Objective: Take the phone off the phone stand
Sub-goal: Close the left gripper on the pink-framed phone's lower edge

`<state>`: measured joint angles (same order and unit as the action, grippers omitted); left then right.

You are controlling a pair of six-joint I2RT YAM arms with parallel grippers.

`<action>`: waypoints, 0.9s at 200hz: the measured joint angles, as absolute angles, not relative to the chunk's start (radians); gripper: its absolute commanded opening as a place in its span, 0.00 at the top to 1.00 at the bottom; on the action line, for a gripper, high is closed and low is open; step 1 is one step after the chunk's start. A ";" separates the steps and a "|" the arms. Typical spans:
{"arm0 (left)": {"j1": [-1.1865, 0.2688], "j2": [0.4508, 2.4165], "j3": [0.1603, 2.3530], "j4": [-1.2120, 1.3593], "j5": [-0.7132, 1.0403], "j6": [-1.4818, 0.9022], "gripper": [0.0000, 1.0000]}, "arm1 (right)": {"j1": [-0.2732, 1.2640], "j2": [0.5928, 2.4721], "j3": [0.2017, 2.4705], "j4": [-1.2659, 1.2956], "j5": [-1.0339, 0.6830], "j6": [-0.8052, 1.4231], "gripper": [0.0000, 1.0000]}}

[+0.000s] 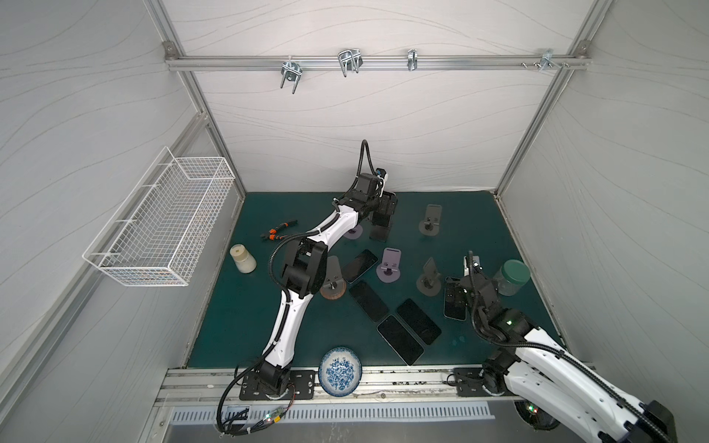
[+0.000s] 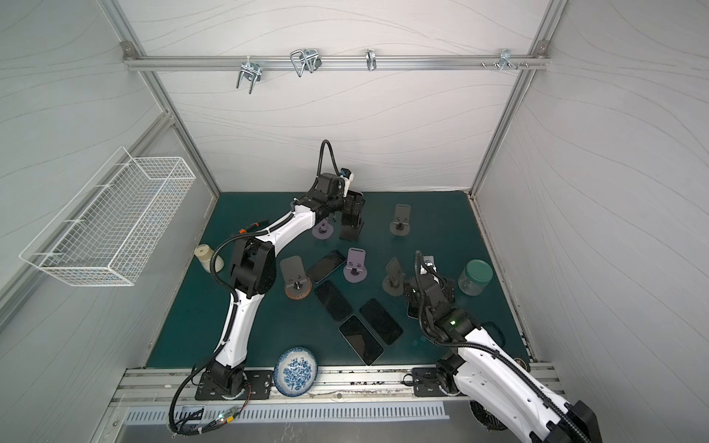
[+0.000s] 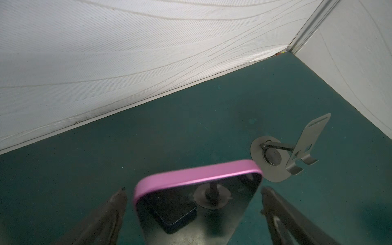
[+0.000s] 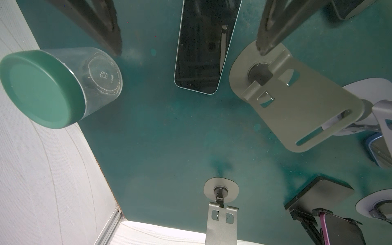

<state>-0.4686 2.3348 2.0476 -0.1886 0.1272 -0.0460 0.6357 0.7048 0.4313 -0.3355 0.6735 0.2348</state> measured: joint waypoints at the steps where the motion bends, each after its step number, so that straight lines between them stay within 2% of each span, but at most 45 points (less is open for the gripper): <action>1: -0.469 2.335 2.048 -0.188 0.127 -0.046 0.00 | 0.636 0.705 0.431 -0.336 0.673 0.235 0.01; 82: -0.474 2.399 2.115 -0.185 0.087 -0.066 0.01 | 0.642 0.705 0.431 -0.329 0.680 0.235 0.01; 180: -0.479 2.414 2.115 -0.205 0.036 -0.108 0.17 | 0.648 0.714 0.433 -0.322 0.682 0.235 0.01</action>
<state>-0.4793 2.4138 2.1151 -0.2050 0.0364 -0.1081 0.6479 0.7143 0.4328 -0.3222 0.6815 0.2348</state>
